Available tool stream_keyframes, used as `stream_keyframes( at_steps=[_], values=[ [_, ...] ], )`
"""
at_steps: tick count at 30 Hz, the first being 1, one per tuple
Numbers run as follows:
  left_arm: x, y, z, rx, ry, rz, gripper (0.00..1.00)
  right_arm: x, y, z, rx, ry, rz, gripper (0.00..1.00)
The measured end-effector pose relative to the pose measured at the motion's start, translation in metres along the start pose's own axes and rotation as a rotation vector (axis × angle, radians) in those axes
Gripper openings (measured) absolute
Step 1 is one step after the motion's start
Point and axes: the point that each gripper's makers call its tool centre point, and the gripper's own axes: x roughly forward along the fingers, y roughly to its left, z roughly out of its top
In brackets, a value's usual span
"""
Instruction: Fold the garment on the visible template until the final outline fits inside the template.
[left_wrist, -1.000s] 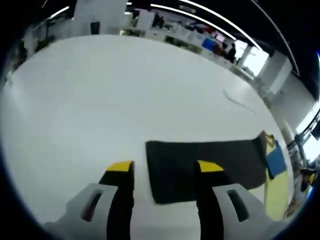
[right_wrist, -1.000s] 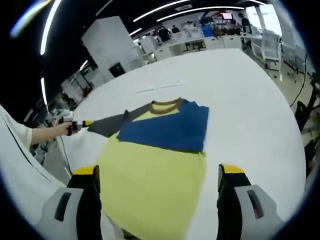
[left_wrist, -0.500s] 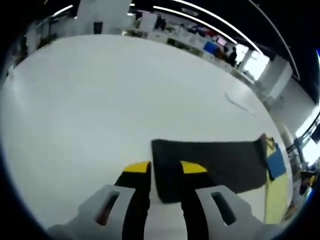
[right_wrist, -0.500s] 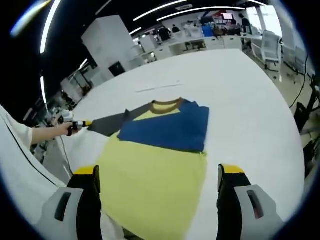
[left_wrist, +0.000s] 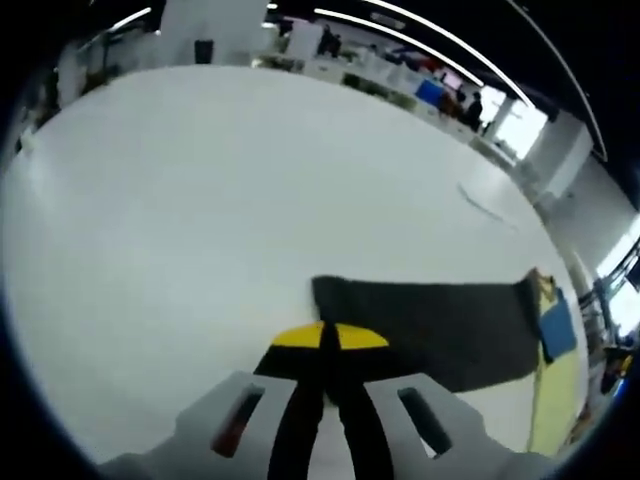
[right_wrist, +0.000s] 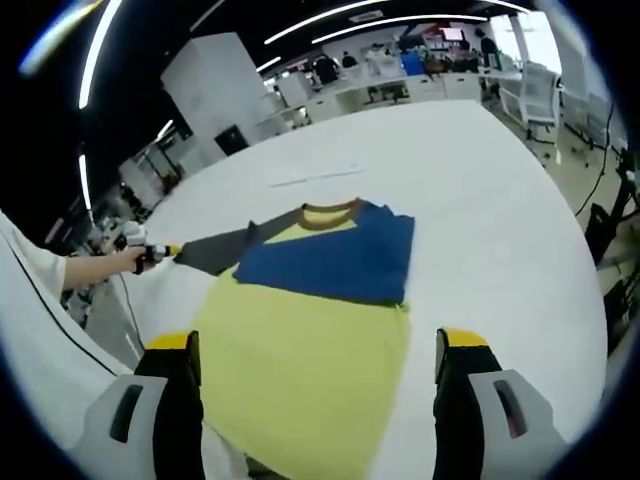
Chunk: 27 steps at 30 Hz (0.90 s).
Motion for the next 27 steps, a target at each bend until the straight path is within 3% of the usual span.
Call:
stream_keyframes(
  at_steps=[8,15,19,27],
  values=[
    [-0.009,-0.019,0.018,-0.029,-0.062,-0.049,0.00,-0.003,-0.002,0.000,0.005,-0.008,0.001,0.97],
    [-0.019,-0.050,0.029,-0.063,-0.096,-0.130,0.00,-0.006,-0.003,0.004,0.003,-0.031,0.011,0.97],
    [-0.027,-0.070,0.036,-0.139,-0.134,-0.186,0.00,-0.008,-0.002,0.003,0.000,-0.034,0.020,0.97],
    [-0.039,-0.096,0.037,-0.174,-0.151,-0.242,0.00,-0.019,-0.005,0.006,0.002,-0.070,0.029,0.97]
  ],
)
